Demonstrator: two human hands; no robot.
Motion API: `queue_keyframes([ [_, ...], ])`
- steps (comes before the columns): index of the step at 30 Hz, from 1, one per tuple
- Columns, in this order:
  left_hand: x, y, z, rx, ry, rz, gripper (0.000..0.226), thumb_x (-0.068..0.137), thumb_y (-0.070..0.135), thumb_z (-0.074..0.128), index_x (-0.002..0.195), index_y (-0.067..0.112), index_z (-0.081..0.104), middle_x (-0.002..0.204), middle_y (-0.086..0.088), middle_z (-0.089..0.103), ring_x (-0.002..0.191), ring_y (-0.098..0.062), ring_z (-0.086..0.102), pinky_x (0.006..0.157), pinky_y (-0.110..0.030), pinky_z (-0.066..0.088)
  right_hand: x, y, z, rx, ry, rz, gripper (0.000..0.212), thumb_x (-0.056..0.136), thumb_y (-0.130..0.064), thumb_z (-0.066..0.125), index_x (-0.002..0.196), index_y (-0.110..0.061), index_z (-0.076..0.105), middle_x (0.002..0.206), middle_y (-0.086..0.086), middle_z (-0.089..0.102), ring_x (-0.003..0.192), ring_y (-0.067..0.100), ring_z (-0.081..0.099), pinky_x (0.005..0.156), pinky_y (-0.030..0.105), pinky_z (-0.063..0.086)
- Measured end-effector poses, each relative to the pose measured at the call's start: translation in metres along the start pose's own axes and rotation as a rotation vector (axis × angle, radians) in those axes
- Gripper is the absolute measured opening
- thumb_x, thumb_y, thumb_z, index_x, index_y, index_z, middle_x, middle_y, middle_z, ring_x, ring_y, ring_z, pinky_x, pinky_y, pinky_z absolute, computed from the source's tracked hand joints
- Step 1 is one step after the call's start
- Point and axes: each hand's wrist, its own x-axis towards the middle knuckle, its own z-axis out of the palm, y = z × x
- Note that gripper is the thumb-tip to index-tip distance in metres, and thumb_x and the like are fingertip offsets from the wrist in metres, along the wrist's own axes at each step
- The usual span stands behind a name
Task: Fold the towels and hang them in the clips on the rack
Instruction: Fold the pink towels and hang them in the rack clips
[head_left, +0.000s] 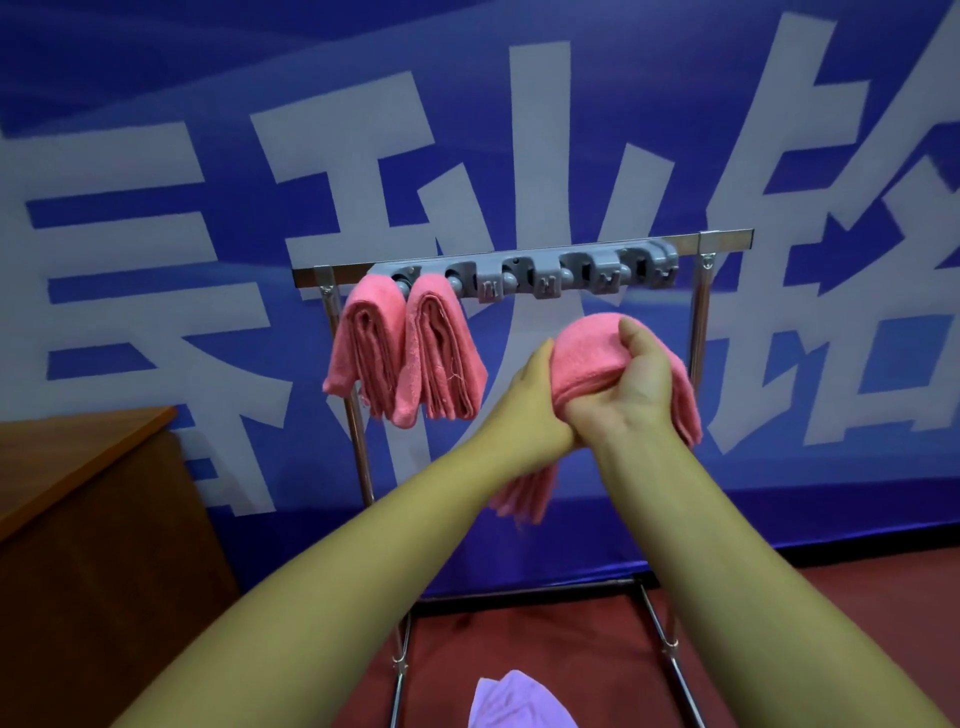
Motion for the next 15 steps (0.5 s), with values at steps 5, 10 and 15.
queue_keyframes([
  [5, 0.018, 0.013, 0.0, -0.125, 0.23, -0.107, 0.076, 0.072, 0.043, 0.041, 0.144, 0.023, 0.028, 0.127, -0.01, 0.055, 0.11, -0.029, 0.056, 0.093, -0.038, 0.046, 0.013, -0.005, 0.02, 0.002, -0.031, 0.064, 0.043, 0.08, -0.03, 0.068, 0.111, -0.003, 0.055, 0.109, 0.018, 0.059, 0.103, 0.035, 0.057, 0.094, 0.051, 0.045],
  [10, 0.051, 0.002, -0.023, 0.089, 0.392, -0.11, 0.03, 0.081, 0.009, 0.05, 0.11, 0.012, 0.06, 0.108, -0.012, 0.065, 0.1, -0.031, 0.059, 0.077, -0.031, 0.043, 0.018, -0.008, 0.027, 0.124, -0.107, 0.167, 0.049, 0.087, -0.039, 0.058, 0.116, -0.001, 0.05, 0.101, 0.022, 0.055, 0.098, 0.037, 0.051, 0.088, 0.05, 0.038],
  [15, 0.081, 0.005, -0.055, 0.211, 0.458, -0.14, 0.035, 0.08, 0.003, 0.046, 0.111, 0.01, 0.059, 0.113, -0.014, 0.064, 0.105, -0.032, 0.058, 0.079, -0.03, 0.041, 0.042, -0.001, 0.026, 0.279, -0.243, 0.271, 0.064, 0.096, -0.045, 0.039, 0.134, 0.006, 0.04, 0.134, 0.03, 0.048, 0.125, 0.044, 0.045, 0.107, 0.051, 0.034],
])
